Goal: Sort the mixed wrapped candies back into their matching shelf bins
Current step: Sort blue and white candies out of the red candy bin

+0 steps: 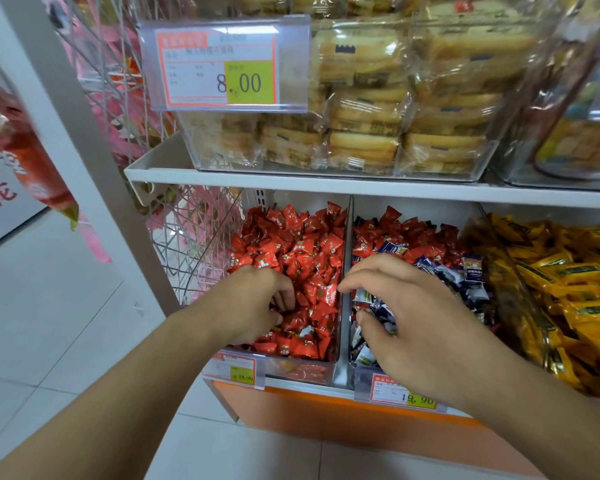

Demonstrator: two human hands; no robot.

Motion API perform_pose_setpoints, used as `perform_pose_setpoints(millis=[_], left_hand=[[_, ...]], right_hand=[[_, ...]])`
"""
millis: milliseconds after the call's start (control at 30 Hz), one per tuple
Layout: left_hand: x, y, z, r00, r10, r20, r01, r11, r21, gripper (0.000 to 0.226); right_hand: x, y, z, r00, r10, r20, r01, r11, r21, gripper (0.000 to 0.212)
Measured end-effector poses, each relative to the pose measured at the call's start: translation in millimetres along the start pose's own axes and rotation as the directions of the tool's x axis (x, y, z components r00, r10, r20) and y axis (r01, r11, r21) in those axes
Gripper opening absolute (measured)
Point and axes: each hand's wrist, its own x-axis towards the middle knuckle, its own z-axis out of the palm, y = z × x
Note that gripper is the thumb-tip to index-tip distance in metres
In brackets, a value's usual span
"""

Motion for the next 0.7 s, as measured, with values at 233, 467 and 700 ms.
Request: perform_pose_setpoints(millis=[233, 467, 700], left_hand=[[2, -5, 0, 0.999, -0.003, 0.047, 0.003, 1.0, -0.009, 0.019], [-3, -9, -6, 0.998, -0.02, -0.064, 0.011, 0.99, -0.142, 0.03], [-8, 18, -5, 0.992, 0.027, 0.126, -0.009, 0.99, -0.143, 0.025]], right_hand=[[0, 1, 1, 1.0, 0.002, -0.005, -0.002, 1.0, 0.013, 0.03], [1, 1, 1, 1.0, 0.006, -0.005, -0.006, 1.0, 0.006, 0.031], [1, -1, 0, 1.0, 0.005, -0.007, -0.005, 1.0, -0.006, 0.03]])
